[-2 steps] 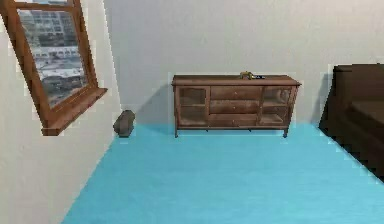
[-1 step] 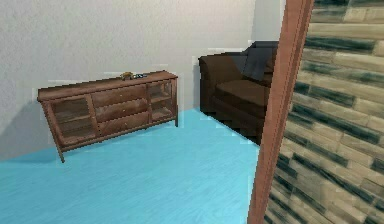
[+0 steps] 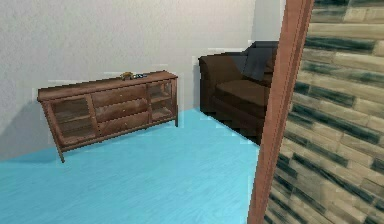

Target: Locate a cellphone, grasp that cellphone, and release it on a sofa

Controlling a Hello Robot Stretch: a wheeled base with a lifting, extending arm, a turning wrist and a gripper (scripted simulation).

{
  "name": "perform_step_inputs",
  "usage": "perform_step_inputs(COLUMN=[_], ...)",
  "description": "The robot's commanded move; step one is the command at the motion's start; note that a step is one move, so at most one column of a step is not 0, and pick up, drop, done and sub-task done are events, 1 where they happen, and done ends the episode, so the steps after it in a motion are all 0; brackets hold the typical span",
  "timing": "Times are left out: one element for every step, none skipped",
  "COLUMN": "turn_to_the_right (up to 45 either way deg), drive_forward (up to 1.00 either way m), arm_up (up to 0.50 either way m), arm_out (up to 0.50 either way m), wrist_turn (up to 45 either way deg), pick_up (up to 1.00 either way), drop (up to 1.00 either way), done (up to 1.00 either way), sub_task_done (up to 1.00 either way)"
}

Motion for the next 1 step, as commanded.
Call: perform_step_inputs(turn_to_the_right=[0.0], drive_forward=[0.0], arm_up=[0.38], arm_out=[0.0], wrist_turn=[0.0], pick_up=[0.0], drop=[0.0], done=[0.0], sub_task_done=[0.0])
